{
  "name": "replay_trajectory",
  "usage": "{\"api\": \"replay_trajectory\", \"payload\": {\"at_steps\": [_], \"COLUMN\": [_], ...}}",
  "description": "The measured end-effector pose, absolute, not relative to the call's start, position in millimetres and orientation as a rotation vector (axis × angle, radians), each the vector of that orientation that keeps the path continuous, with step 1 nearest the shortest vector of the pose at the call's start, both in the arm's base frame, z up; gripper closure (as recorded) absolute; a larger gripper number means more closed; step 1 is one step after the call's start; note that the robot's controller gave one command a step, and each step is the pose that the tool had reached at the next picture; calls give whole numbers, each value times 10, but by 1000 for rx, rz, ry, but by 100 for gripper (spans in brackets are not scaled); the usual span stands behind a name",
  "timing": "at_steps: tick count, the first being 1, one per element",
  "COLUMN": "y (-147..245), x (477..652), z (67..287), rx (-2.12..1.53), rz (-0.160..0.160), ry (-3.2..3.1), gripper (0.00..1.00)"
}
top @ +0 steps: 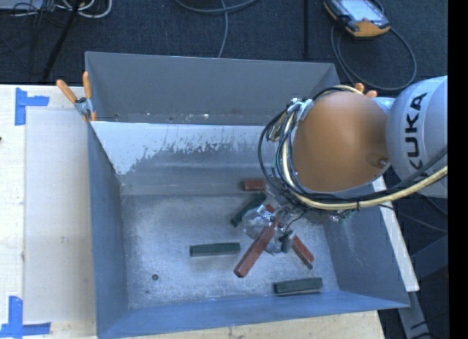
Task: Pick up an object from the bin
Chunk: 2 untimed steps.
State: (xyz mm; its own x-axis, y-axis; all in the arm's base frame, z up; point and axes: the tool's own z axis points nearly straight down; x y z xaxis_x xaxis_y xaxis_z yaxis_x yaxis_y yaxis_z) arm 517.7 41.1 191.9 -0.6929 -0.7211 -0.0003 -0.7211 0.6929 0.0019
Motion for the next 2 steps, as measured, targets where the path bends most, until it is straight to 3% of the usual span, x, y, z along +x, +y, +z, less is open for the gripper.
{"api": "replay_trajectory", "payload": {"at_steps": [1, 2], "y": [411, 225], "x": [5177, 4978], "z": [1918, 2444], "rx": [1230, 1228], "rz": [-3, -8], "ry": [-2890, -2884], "gripper": [100, 100]}}
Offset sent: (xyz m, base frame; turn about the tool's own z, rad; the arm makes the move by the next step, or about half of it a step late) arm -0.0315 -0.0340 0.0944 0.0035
